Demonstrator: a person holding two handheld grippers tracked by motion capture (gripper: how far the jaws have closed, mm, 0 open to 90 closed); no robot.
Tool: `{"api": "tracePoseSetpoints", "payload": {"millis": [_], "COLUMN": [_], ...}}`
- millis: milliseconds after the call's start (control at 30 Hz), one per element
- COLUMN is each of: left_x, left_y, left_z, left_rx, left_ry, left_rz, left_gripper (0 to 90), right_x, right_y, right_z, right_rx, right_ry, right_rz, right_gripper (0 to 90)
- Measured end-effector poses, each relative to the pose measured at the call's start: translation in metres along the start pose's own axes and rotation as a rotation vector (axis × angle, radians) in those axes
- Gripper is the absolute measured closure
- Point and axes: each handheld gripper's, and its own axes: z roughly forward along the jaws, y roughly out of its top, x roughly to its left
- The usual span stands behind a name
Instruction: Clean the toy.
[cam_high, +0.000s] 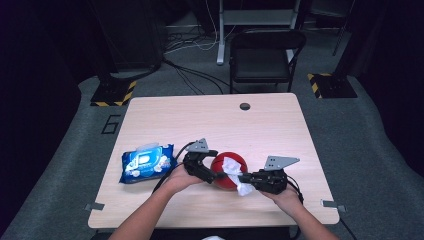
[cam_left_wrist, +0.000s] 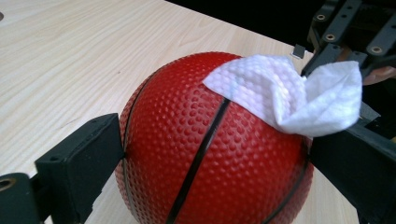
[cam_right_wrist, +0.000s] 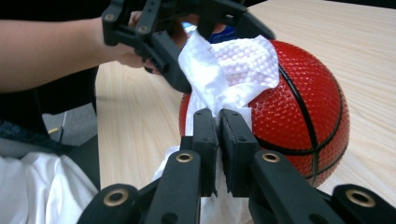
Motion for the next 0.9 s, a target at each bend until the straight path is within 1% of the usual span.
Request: {"api": "tracePoseSetpoints", "payload": {"millis": [33, 67, 100, 133, 167, 233, 267, 333, 400, 533, 567, 700, 733, 767, 833, 867, 900], "left_x": [-0.0007, -0.0007, -0.0009, -0.0006, -0.0002, 0.0000, 0.0002, 0.0007, 0.0009, 0.0015, 0.0015, 0.0011, 0.0011, 0.0010, 0.0004, -0.0003, -0.0005], "left_y": [-0.0007, -0.0007, -0.0015, -0.0018, -0.0020, -0.0020, -0.0022, -0.0019, -0.0016, -0.0018, -0.0018, -0.0016, -0.0016, -0.0013, -0.0005, 0.0000, 0.0002], "left_z": [0.0002, 0.0002, 0.0004, 0.0009, 0.0013, 0.0016, 0.0015, 0.0006, 0.0005, 0.0020, 0.0024, 0.0030, 0.0030, 0.0032, 0.0053, 0.0060, 0.0067], "left_rx": [0.003, 0.003, 0.011, 0.012, 0.012, 0.012, 0.016, 0.015, 0.010, 0.010, 0.011, 0.016, 0.016, 0.018, 0.021, 0.023, 0.022], "left_ry": [0.007, 0.007, 0.015, 0.014, 0.017, 0.017, 0.019, 0.017, 0.021, 0.015, 0.012, 0.008, 0.008, 0.008, 0.002, 0.010, 0.007], "left_rz": [0.008, 0.008, 0.014, 0.012, 0.008, 0.007, 0.007, 0.002, 0.001, -0.001, 0.000, -0.002, -0.002, 0.000, 0.000, 0.006, 0.008], "left_gripper": [3.5, 3.4, 3.6, 3.6, 3.5, 3.4, 3.4, 3.9, 5.0, 5.3, 5.4, 5.7, 5.7, 5.8, 5.7, 5.8, 5.8], "right_x": [-0.0014, -0.0014, -0.0041, -0.0054, -0.0063, -0.0074, -0.0074, -0.0076, -0.0080, -0.0088, -0.0084, -0.0073, -0.0073, -0.0078, -0.0082, -0.0082, -0.0086], "right_y": [0.0001, 0.0001, 0.0006, 0.0007, 0.0008, 0.0007, 0.0000, -0.0007, -0.0006, -0.0015, -0.0022, -0.0028, -0.0028, -0.0043, -0.0064, -0.0074, -0.0087], "right_z": [-0.0006, -0.0006, -0.0032, -0.0044, -0.0050, -0.0047, -0.0032, -0.0028, -0.0030, -0.0033, -0.0044, -0.0057, -0.0057, -0.0069, -0.0086, -0.0094, -0.0106], "right_rx": [-0.011, -0.011, -0.022, -0.032, -0.036, -0.035, -0.027, -0.030, -0.031, -0.026, -0.014, 0.010, 0.010, 0.020, 0.034, 0.039, 0.049], "right_ry": [-0.013, -0.013, -0.036, -0.050, -0.053, -0.050, -0.041, -0.037, -0.038, -0.034, -0.025, -0.022, -0.022, -0.026, -0.025, -0.025, -0.033], "right_rz": [0.001, 0.001, 0.017, 0.025, 0.035, 0.039, 0.039, 0.046, 0.049, 0.047, 0.043, 0.024, 0.024, 0.028, 0.029, 0.031, 0.027], "right_gripper": [84.9, 84.9, 85.1, 85.1, 85.1, 85.1, 85.0, 85.0, 84.9, 84.6, 84.4, 83.2, 83.2, 81.4, 81.0, 80.9, 80.7]}}
